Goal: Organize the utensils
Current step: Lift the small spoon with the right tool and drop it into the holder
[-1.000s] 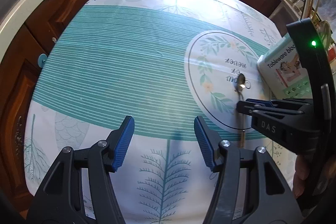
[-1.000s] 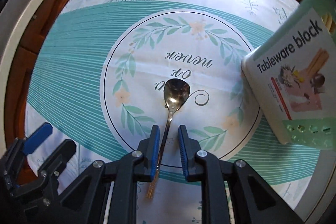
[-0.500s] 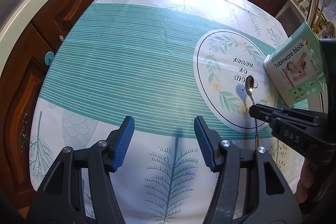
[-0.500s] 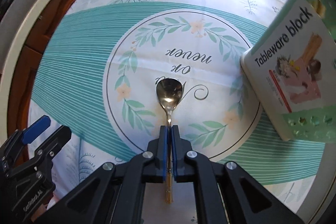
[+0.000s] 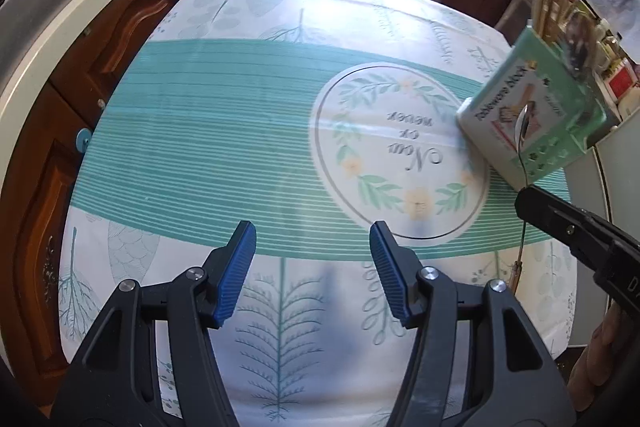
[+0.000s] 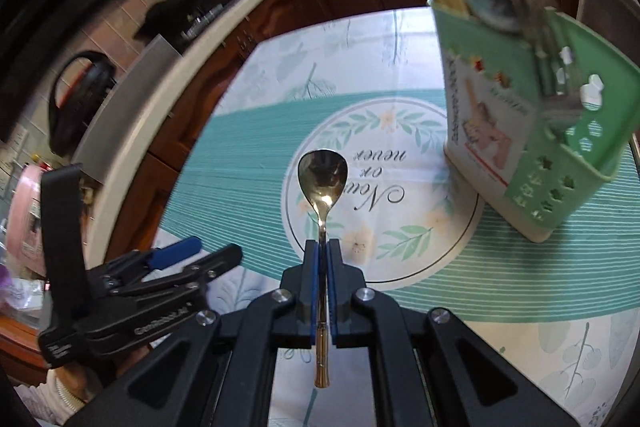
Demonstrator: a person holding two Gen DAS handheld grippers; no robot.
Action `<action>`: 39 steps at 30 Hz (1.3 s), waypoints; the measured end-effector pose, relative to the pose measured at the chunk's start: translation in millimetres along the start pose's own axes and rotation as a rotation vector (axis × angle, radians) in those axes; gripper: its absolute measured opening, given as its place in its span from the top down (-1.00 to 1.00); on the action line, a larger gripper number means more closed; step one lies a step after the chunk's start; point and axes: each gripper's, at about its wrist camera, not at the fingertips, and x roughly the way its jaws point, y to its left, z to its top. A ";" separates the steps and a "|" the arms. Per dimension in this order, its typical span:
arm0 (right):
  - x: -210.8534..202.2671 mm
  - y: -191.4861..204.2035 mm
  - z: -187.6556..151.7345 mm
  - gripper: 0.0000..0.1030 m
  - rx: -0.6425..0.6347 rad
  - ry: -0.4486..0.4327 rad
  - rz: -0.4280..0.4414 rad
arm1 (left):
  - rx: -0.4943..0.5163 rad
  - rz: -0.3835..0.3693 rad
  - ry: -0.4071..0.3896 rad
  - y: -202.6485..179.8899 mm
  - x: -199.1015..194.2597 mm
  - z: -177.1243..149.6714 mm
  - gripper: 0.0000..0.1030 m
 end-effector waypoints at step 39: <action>-58.0 -66.5 39.0 0.92 -0.172 -0.733 -0.365 | 0.064 -0.066 -0.153 -65.2 -45.2 29.2 -0.09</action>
